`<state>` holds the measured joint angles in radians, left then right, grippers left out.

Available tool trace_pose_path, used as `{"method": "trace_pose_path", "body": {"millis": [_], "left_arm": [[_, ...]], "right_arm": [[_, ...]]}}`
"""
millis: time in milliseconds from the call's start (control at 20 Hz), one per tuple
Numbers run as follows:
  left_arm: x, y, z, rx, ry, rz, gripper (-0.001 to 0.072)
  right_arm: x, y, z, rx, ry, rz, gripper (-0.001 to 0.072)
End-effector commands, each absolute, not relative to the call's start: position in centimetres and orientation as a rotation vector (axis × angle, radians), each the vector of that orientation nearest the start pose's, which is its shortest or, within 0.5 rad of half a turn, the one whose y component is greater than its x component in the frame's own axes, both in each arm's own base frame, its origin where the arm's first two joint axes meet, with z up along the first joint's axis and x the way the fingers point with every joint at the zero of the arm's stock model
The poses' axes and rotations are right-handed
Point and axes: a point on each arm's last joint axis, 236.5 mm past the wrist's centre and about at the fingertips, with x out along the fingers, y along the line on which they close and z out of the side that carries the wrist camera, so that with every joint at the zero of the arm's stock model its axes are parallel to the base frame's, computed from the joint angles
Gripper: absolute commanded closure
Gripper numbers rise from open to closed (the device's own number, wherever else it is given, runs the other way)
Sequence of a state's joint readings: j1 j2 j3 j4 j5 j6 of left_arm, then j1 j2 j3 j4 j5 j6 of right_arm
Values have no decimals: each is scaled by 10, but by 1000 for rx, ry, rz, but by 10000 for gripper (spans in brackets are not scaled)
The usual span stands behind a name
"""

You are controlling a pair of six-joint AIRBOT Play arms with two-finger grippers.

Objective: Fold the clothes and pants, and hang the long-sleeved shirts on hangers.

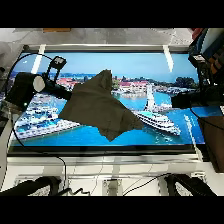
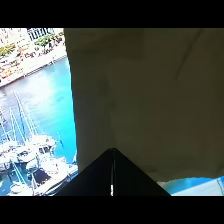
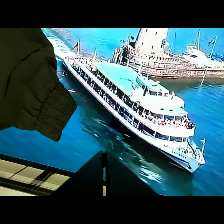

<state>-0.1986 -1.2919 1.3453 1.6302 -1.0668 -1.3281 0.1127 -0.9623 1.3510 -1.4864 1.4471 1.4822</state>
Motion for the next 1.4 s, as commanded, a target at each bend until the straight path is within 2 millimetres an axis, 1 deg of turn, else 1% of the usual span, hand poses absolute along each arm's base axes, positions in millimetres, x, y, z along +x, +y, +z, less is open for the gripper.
{"method": "trace_pose_path", "body": {"millis": [0,500,750,800,850,950,1000,1100,1200,1300,1350], "left_arm": [[438,-75,84,374,982,-269,698],[438,-75,84,374,982,-269,698],[438,-75,85,374,979,-269,699],[439,-76,86,374,974,-269,698],[439,-76,85,374,975,-269,698],[439,-75,85,374,975,-269,698],[439,-76,85,374,975,-269,698],[439,-76,85,374,975,-269,698],[439,-76,85,372,977,-269,698],[439,-77,85,353,978,-266,698],[437,-77,84,346,987,-262,698]], "right_arm": [[320,56,168,-86,1052,220,687],[320,56,168,-86,1051,220,687],[342,58,182,-79,944,213,687],[354,59,191,-77,880,208,687],[361,59,196,-76,842,203,687],[356,57,191,-102,872,210,687],[350,55,184,-143,904,225,687],[336,55,157,-175,999,255,687],[322,57,117,-164,1099,270,687],[310,57,68,-152,1185,274,687],[307,64,44,-117,1201,290,686]]}}
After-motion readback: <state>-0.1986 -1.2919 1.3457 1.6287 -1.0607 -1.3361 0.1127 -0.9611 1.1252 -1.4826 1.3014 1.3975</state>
